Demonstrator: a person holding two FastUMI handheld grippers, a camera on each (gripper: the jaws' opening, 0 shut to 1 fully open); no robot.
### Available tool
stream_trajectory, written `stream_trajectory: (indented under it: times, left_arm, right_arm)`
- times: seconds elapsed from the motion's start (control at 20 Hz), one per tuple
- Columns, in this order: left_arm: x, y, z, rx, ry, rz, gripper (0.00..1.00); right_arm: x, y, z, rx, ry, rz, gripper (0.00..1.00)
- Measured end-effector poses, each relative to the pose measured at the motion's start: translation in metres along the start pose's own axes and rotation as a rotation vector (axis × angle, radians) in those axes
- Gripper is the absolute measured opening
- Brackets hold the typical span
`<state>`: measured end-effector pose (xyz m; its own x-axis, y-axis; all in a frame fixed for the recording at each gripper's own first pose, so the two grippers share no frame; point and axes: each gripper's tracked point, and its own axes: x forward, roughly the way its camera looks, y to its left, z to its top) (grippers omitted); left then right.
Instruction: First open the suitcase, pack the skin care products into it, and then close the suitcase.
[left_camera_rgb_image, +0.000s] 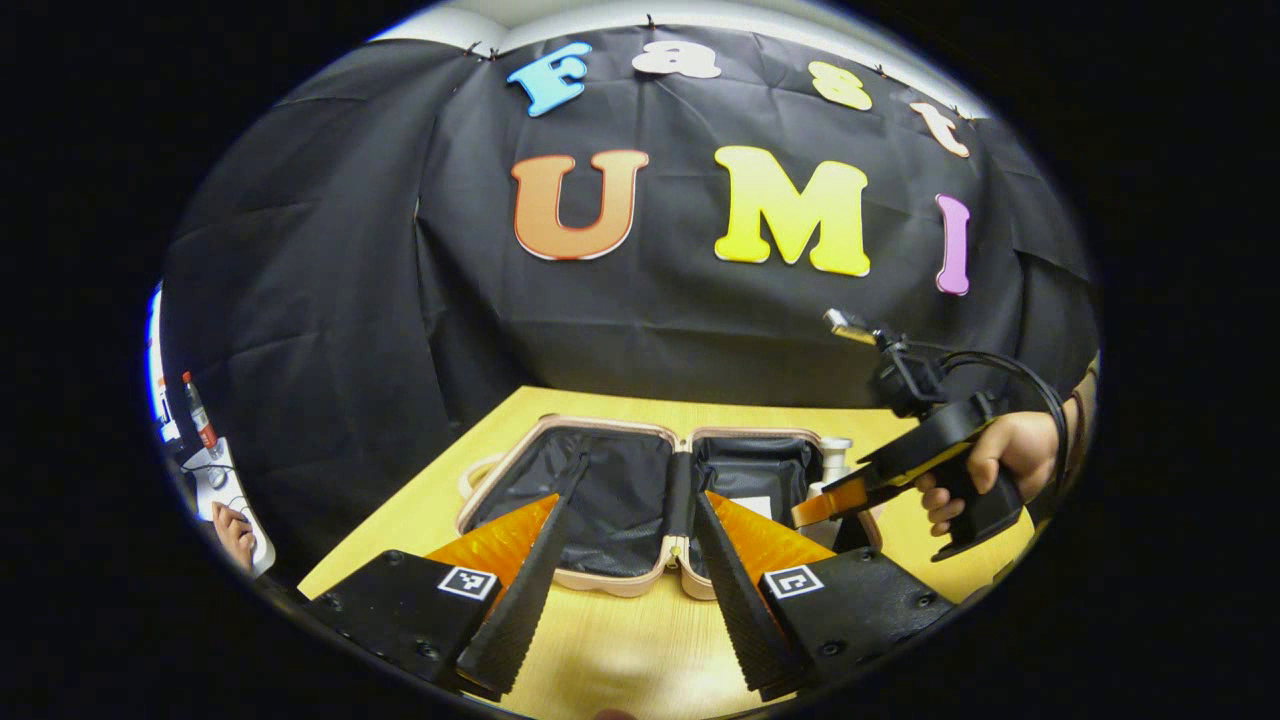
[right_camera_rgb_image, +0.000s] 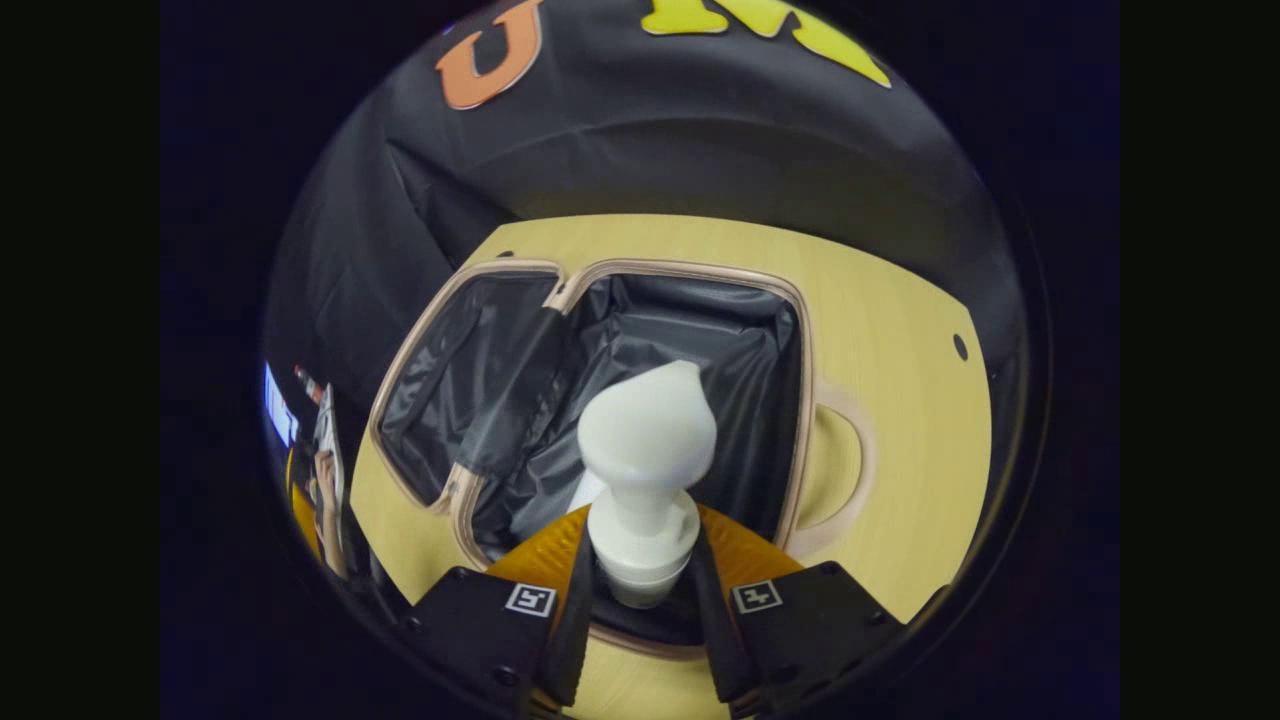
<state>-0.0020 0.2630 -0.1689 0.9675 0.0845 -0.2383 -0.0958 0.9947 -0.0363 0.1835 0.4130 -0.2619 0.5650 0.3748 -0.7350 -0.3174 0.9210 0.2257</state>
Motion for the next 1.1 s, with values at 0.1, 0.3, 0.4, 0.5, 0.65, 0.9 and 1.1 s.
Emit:
stream_trajectory:
  times: [0.1,0.3,0.4,0.5,0.65,0.9,1.1]
  left_arm:
    - [-0.011,0.010,0.002,-0.003,0.002,0.014,0.82]
    - [-0.029,0.027,0.005,-0.022,-0.019,0.030,0.82]
    - [-0.036,0.044,0.001,-0.035,-0.012,0.054,0.82]
    - [-0.043,0.060,-0.004,-0.045,0.001,0.078,0.82]
    - [-0.050,0.082,-0.002,-0.069,0.007,0.113,0.82]
    - [-0.044,0.117,0.012,-0.114,-0.003,0.136,0.82]
    - [-0.013,0.158,0.010,-0.173,-0.015,0.151,0.82]
  right_arm:
    - [0.017,-0.003,0.008,0.065,0.015,-0.019,0.47]
    - [0.044,-0.012,0.014,0.211,0.065,-0.065,0.47]
    - [0.054,-0.019,0.009,0.260,0.092,-0.084,0.47]
    - [0.064,-0.026,0.000,0.303,0.124,-0.118,0.47]
    - [0.066,-0.029,-0.009,0.329,0.143,-0.146,0.47]
    - [0.063,-0.025,-0.017,0.276,0.149,-0.139,0.50]
    - [0.044,-0.014,-0.015,0.287,0.125,-0.098,0.58]
